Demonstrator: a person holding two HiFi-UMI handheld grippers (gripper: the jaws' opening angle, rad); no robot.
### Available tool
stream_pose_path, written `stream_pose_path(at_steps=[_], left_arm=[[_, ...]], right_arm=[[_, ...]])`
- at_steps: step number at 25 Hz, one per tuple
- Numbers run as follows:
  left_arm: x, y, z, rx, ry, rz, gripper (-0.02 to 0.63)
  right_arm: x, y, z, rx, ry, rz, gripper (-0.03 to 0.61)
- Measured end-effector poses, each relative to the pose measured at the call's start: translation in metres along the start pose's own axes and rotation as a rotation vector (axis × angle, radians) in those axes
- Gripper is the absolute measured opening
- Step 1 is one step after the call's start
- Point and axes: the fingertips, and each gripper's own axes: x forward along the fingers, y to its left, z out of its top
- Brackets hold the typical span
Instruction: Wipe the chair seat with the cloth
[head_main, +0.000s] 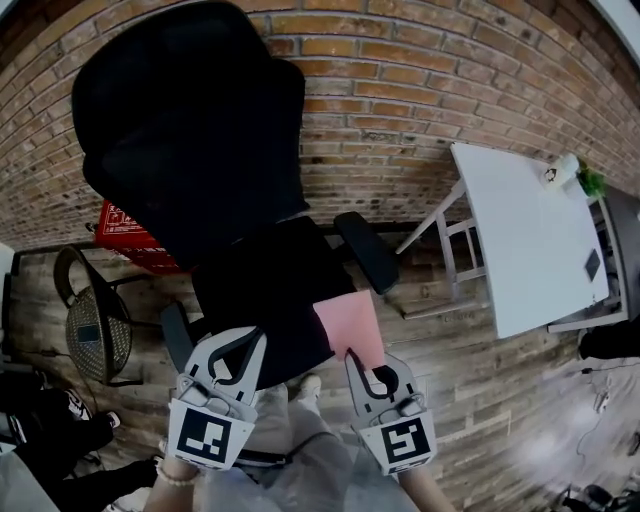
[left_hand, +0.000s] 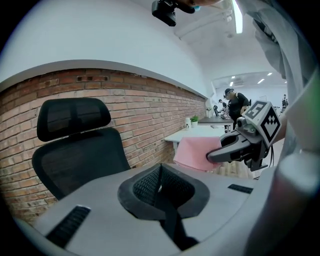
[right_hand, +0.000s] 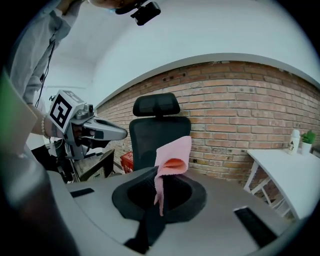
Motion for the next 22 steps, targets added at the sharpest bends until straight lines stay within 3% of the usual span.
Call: stream_pose_path(at_steps=[10,17,22], left_arm=[[0.040,0.042,-0.073,-0.045,0.047,0.002,0.018],[0.081,0.078,-0.122,-0.059,0.051,0.025,0.018],[0.111,0.094,-0.165,-0.094,0.070,0.017,0.018]], right_arm=[[0.089,-0.004,-0.059,-0.003,0.092,0.013,0.051],[0.170,-0.012,-0.105,0.037,0.131,0.029,0.051],[0.217,-0.015,-0.146,0.120,0.185,0.068,0.051]])
